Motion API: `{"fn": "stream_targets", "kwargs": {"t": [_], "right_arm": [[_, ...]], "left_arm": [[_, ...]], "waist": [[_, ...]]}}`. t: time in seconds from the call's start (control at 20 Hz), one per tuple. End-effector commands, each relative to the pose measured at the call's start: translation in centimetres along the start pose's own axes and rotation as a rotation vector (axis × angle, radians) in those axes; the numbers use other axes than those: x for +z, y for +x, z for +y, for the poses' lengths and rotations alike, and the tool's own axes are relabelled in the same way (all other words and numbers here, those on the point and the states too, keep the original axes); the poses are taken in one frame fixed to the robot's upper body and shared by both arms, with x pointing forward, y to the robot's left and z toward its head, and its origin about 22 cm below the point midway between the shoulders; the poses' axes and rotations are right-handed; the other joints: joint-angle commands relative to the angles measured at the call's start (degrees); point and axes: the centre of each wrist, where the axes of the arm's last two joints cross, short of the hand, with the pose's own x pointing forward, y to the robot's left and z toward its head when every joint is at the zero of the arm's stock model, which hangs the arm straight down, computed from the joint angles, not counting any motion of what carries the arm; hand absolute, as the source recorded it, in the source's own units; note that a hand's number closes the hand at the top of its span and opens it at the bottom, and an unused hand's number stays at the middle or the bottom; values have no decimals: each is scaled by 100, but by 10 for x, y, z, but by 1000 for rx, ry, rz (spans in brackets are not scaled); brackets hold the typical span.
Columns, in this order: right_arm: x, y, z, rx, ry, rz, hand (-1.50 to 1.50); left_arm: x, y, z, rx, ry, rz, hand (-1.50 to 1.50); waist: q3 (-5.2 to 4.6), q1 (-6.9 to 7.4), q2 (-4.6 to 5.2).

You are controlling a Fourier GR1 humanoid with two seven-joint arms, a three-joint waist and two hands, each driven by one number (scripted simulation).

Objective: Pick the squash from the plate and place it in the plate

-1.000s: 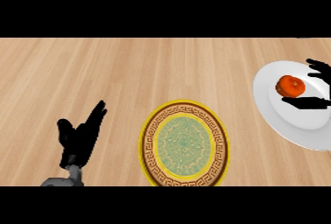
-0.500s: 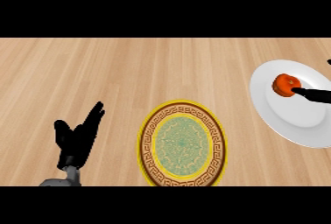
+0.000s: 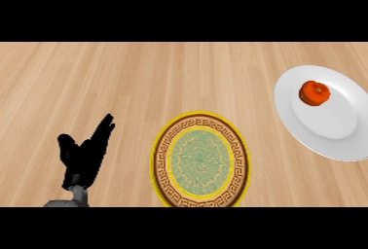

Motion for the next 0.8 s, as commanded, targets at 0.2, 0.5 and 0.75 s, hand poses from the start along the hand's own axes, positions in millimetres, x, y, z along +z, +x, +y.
{"fn": "stream_targets", "kwargs": {"t": [0.2, 0.5, 0.75], "right_arm": [[47, -12, -40, -6, 127, -3, -150], [83, -16, -65, 98, 172, 11, -150], [80, -8, -73, 139, 175, 24, -150]], "left_arm": [[5, -21, -24, -1, -8, 47, 0], [11, -26, 0, 7, 1, 57, 0], [3, -6, -9, 8, -14, 41, 0]], "waist": [[-31, -50, 23], [-36, -90, -4], [-32, -63, 1]]}}
